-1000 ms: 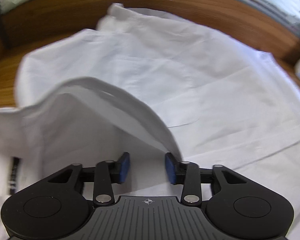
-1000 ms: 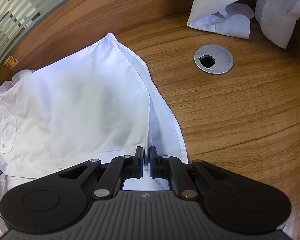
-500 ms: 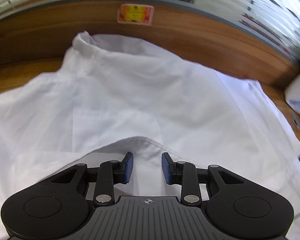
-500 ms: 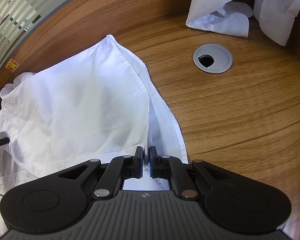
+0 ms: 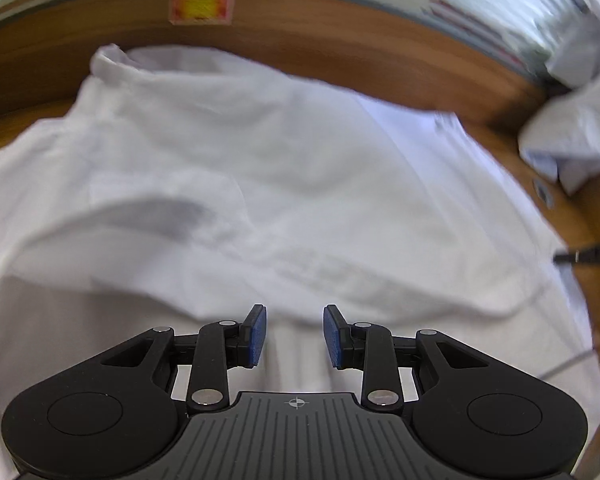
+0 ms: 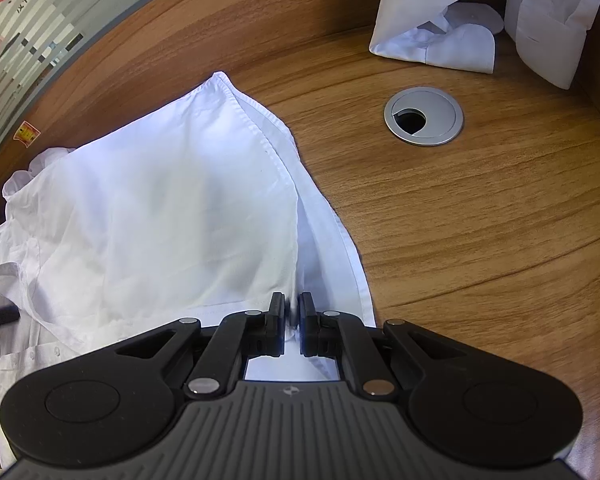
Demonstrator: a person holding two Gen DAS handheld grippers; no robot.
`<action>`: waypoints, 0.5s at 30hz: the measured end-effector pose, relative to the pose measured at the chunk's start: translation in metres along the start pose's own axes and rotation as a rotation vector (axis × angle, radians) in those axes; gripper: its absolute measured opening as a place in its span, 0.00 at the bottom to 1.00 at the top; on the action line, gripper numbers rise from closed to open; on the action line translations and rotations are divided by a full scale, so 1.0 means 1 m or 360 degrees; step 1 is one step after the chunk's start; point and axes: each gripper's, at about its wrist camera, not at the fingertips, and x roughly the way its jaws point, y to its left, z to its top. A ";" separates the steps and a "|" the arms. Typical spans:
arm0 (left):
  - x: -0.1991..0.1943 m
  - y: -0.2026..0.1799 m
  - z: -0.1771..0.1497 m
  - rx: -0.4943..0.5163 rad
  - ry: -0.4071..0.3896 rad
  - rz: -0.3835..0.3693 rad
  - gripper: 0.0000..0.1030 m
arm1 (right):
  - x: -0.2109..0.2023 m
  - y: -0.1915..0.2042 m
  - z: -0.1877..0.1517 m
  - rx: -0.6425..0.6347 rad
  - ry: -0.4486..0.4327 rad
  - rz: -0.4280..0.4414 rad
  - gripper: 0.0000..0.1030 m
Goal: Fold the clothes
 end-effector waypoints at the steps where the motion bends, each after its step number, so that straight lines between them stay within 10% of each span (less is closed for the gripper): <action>1: 0.003 -0.002 -0.003 0.0015 0.0022 0.0006 0.32 | -0.001 0.000 0.000 -0.0002 0.0005 0.0002 0.09; 15: 0.011 -0.001 -0.008 0.0035 0.0116 0.0222 0.32 | -0.003 0.005 0.001 -0.0086 0.0029 -0.0014 0.04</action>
